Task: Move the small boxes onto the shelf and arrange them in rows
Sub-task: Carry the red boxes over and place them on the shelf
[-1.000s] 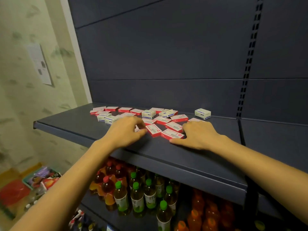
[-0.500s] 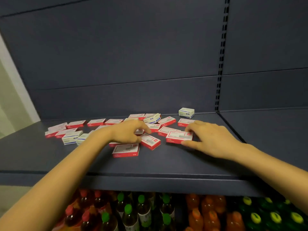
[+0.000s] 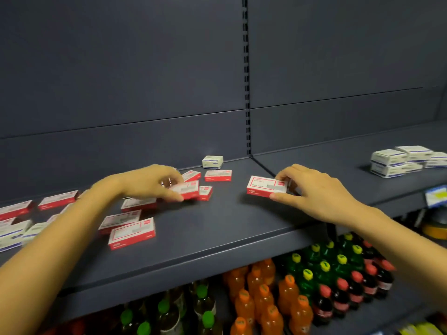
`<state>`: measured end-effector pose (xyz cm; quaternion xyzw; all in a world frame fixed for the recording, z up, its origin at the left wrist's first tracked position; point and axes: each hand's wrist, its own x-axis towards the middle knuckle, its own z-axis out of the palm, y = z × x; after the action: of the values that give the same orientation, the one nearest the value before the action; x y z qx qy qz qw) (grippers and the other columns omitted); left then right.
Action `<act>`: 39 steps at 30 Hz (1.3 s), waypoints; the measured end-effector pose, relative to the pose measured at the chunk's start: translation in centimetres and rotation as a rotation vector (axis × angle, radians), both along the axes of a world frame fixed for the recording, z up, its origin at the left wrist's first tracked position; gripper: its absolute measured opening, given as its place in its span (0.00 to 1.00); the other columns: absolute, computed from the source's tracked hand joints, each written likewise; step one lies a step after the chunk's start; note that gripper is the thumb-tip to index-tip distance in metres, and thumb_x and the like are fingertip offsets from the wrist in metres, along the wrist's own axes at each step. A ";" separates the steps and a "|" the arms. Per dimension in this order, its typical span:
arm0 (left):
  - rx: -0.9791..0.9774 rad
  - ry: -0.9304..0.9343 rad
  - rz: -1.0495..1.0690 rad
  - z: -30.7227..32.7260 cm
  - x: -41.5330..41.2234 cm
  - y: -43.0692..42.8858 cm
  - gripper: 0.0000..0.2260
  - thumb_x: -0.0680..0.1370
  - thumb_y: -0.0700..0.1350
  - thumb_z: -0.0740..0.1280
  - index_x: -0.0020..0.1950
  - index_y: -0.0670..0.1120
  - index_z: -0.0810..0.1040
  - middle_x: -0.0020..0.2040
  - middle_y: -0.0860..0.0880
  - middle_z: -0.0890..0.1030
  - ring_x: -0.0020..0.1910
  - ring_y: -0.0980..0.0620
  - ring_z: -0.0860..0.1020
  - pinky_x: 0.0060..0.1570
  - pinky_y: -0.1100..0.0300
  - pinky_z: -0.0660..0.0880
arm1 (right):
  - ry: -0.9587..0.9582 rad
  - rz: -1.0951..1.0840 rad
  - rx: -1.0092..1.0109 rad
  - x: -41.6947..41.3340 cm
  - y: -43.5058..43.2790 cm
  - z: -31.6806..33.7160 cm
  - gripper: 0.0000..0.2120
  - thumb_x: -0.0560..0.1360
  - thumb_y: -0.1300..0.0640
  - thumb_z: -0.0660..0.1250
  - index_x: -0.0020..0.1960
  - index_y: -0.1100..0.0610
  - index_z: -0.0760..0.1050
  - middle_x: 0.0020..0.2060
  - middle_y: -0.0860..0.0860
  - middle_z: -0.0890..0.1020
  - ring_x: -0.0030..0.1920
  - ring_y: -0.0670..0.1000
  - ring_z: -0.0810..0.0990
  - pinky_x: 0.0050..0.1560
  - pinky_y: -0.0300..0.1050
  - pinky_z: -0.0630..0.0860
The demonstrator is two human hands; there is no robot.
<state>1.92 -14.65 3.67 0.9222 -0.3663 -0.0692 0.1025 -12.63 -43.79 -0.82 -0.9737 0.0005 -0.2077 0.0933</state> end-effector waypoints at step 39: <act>-0.440 -0.235 -0.317 -1.1 -19.1 -56.7 0.18 0.67 0.58 0.72 0.53 0.51 0.77 0.53 0.52 0.81 0.50 0.53 0.77 0.48 0.52 0.77 | 0.002 -0.375 0.051 -23.1 -48.2 1.4 0.20 0.72 0.42 0.65 0.60 0.49 0.71 0.55 0.47 0.75 0.51 0.47 0.74 0.47 0.47 0.75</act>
<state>-17.20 -71.37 2.62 0.8109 -0.5213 0.1042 0.2447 -35.71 -91.95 0.57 -0.9541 0.1873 -0.2203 0.0774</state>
